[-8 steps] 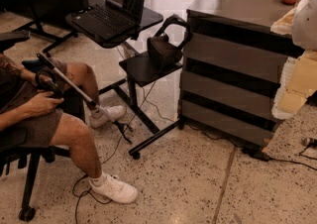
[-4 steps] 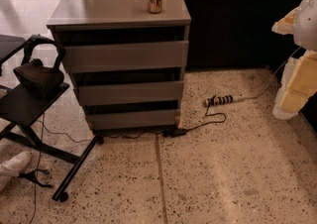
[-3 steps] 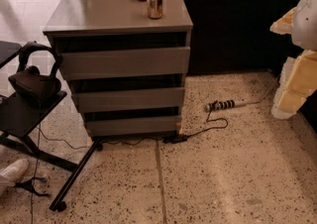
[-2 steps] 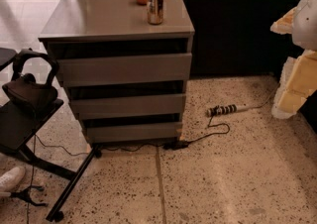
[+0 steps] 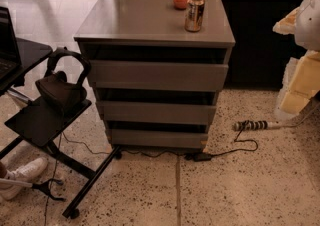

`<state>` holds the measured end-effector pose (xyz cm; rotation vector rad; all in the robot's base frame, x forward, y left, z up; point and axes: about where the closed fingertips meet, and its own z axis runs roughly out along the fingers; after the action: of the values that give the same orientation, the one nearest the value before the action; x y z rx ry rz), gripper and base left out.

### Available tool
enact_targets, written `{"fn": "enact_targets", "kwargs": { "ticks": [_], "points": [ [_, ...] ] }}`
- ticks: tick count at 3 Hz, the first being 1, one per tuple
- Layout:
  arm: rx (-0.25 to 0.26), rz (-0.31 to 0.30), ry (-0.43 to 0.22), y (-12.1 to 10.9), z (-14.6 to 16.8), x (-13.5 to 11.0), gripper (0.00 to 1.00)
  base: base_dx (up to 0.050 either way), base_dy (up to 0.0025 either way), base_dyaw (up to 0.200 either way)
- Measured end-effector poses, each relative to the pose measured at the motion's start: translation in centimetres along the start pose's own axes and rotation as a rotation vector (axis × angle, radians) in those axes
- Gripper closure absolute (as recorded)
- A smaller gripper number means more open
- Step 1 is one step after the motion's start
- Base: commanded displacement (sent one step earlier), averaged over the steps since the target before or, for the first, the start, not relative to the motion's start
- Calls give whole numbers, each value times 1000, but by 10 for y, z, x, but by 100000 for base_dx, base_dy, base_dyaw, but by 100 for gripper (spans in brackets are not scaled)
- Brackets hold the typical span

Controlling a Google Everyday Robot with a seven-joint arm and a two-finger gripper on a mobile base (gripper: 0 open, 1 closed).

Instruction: Move orange can near green can

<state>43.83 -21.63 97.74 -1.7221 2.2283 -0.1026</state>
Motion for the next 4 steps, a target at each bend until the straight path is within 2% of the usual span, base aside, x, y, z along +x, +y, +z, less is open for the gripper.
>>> {"fn": "enact_targets", "kwargs": {
  "ticks": [4],
  "points": [
    [0, 0, 0, 0, 0, 0, 0, 5000, 0, 8]
  ]
}}
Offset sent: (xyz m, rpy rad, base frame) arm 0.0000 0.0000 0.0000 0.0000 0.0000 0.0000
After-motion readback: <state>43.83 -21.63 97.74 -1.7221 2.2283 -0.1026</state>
